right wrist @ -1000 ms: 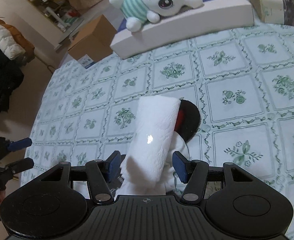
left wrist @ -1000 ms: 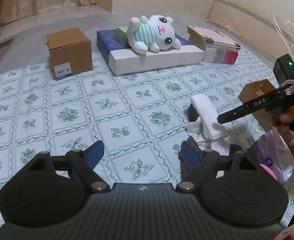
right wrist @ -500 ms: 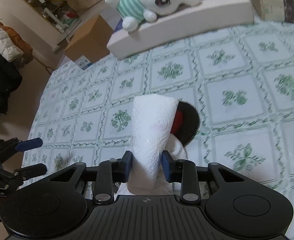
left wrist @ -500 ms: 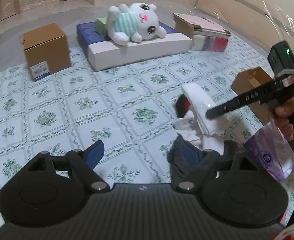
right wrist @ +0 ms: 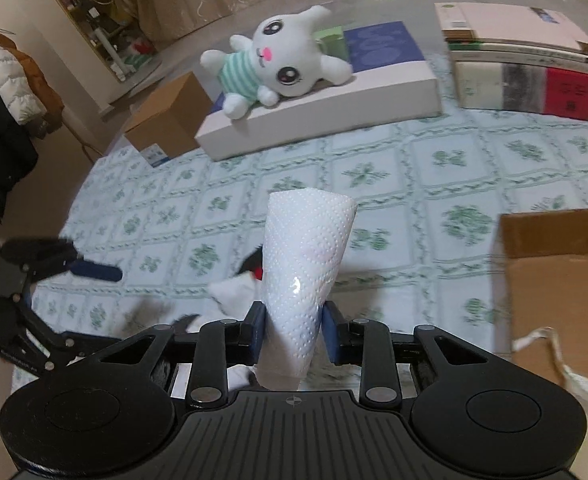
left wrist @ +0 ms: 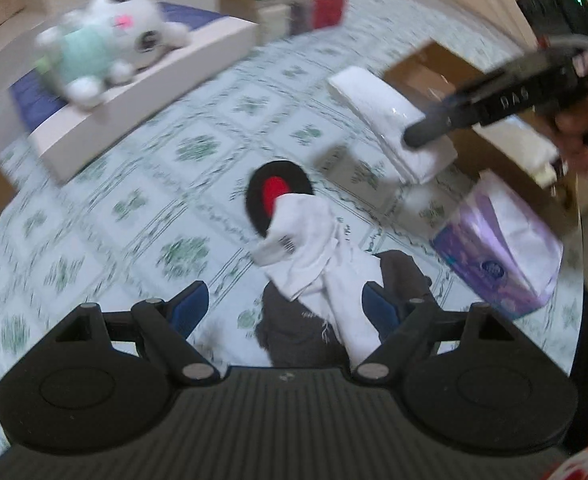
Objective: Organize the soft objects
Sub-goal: 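Grasp the white FASHION-print cloth with the left gripper while the right holds the paper towel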
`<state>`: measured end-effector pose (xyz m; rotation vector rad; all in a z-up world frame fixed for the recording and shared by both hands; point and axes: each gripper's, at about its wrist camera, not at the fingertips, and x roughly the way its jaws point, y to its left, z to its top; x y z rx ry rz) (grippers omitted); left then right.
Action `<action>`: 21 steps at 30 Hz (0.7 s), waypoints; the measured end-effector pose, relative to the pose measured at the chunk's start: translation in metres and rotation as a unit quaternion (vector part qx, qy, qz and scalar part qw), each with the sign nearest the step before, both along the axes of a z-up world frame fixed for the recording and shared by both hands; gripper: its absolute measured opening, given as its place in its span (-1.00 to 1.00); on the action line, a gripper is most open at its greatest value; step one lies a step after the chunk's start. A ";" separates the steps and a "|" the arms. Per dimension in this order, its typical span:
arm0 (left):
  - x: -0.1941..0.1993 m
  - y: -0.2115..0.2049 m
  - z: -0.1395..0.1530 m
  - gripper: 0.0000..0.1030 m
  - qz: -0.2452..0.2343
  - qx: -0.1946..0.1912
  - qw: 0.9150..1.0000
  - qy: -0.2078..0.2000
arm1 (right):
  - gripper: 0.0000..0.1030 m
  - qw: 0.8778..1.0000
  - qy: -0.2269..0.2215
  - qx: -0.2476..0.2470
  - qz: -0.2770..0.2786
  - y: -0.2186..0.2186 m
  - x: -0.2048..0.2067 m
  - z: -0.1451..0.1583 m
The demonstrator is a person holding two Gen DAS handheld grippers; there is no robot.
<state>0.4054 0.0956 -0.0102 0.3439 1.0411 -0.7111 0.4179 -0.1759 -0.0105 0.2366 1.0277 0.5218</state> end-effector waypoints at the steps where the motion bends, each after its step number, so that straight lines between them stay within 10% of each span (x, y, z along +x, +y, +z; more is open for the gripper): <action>1: 0.002 -0.008 -0.002 0.59 -0.023 0.009 1.000 0.001 | -0.40 1.000 0.001 -0.001 -0.001 -0.004 0.000 -0.001; 12: 0.013 -0.071 -0.047 0.58 -0.207 0.110 0.971 0.045 | -0.40 1.000 0.020 0.011 0.004 -0.018 0.003 -0.021; 21: 0.027 -0.094 -0.076 0.43 -0.236 0.136 0.959 0.072 | -0.40 0.999 0.025 0.026 0.020 -0.015 0.007 -0.031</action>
